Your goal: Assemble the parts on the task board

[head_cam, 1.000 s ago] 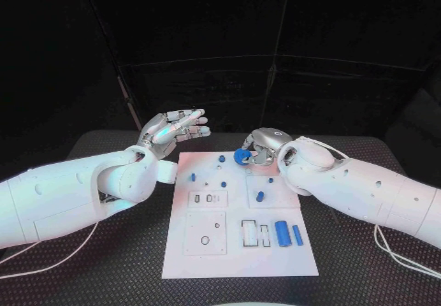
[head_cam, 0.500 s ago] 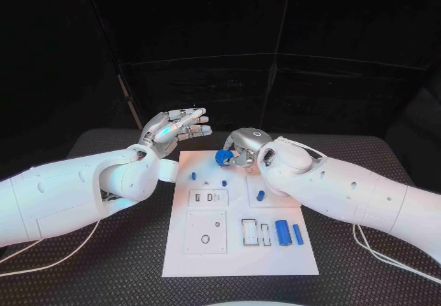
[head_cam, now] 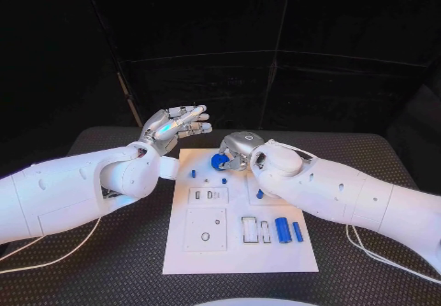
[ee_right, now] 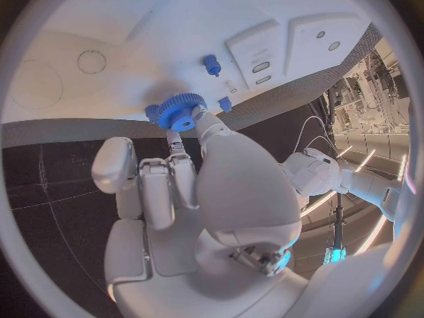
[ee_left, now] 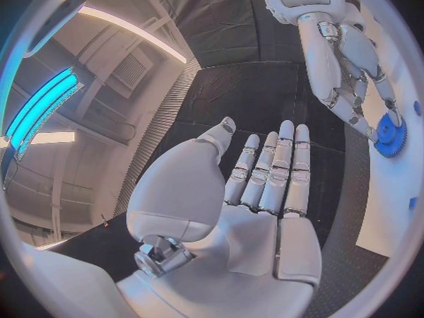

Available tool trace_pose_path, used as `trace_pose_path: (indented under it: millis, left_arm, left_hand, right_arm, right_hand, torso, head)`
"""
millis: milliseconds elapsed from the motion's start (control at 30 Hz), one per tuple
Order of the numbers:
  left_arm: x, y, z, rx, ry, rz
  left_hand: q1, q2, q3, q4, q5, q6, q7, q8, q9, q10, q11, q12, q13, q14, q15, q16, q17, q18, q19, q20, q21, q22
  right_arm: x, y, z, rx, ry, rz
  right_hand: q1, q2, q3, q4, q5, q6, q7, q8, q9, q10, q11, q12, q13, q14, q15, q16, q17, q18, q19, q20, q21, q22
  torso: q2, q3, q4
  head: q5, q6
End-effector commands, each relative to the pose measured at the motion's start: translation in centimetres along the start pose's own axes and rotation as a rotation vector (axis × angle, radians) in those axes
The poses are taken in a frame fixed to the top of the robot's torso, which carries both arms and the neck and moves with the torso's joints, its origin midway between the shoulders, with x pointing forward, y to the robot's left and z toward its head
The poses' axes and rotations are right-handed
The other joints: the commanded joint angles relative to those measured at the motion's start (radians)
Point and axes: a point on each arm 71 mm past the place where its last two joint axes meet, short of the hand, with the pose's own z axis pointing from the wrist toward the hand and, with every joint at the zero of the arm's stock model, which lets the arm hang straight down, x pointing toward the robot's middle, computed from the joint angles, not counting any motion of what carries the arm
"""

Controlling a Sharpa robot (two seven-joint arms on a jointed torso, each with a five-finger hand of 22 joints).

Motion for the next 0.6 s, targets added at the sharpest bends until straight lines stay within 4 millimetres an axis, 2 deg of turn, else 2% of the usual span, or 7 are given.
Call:
trace_pose_path:
  millis: [33, 400, 500, 600]
  left_arm:
    - [0.19, -0.11, 0.08, 0.005, 0.013, -0.006]
    - [0.21, -0.09, 0.09, 0.004, 0.014, -0.006]
    - [0.2, -0.09, 0.1, 0.004, 0.014, -0.006]
    - [0.2, -0.08, 0.1, 0.004, 0.014, -0.007]
  left_hand:
    - [0.003, 0.011, -0.002, -0.007, 0.004, 0.001, 0.068, -0.005, -0.002, 0.004, 0.0, -0.007, -0.001, 0.006, 0.0, -0.007, -0.002, 0.019, 0.007, 0.003, 0.001, -0.002]
    - [0.003, 0.011, -0.002, -0.007, 0.004, 0.001, 0.068, -0.005, -0.002, 0.004, 0.0, -0.007, -0.001, 0.006, 0.0, -0.007, -0.002, 0.019, 0.007, 0.003, 0.001, -0.002]
    - [0.003, 0.011, -0.002, -0.007, 0.004, 0.001, 0.068, -0.005, -0.002, 0.004, 0.0, -0.007, -0.001, 0.006, 0.0, -0.007, -0.002, 0.019, 0.007, 0.003, 0.001, -0.002]
    - [0.003, 0.011, -0.002, -0.007, 0.004, 0.001, 0.068, -0.005, -0.002, 0.004, 0.0, -0.007, -0.001, 0.006, 0.0, -0.007, -0.002, 0.019, 0.007, 0.003, 0.001, -0.002]
  right_arm:
    - [-0.14, 0.08, 0.16, 0.004, -0.008, -0.018]
    - [0.16, 0.17, 0.46, 0.015, 0.017, -0.025]
    - [0.25, 0.16, 0.51, 0.017, 0.026, -0.028]
    - [0.31, 0.18, 0.53, 0.017, 0.032, -0.029]
  right_hand:
    - [-0.009, -0.009, 0.001, 0.005, -0.008, 0.003, -0.011, -0.01, -0.001, -0.002, 0.002, -0.008, 0.053, 0.083, -0.004, 0.003, 0.152, -0.015, 0.004, -0.001, 0.004, 0.001]
    - [-0.028, -0.038, -0.003, 0.004, -0.035, -0.075, 0.01, -0.074, -0.001, -0.03, 0.022, -0.04, 0.017, 0.081, 0.014, 0.001, 0.147, -0.014, -0.002, 0.015, -0.001, -0.007]
    - [-0.039, -0.049, -0.012, 0.009, -0.024, -0.108, 0.014, -0.093, -0.002, -0.038, 0.026, -0.049, 0.008, 0.081, 0.018, 0.0, 0.144, -0.013, -0.004, 0.019, -0.002, -0.01]
    - [-0.043, -0.053, -0.018, 0.012, -0.021, -0.14, 0.016, -0.099, -0.003, -0.039, 0.028, -0.051, 0.007, 0.081, 0.019, 0.0, 0.145, -0.013, -0.005, 0.021, -0.003, -0.01]
  torso:
    - [-0.001, 0.0002, -0.0006]
    - [0.0, -0.0002, -0.0008]
    - [-0.001, -0.0003, -0.0008]
    - [0.0, 0.0, -0.0002]
  head:
    - [0.001, 0.0]
    - [0.002, -0.001]
    - [0.003, -0.002]
    - [0.002, -0.004]
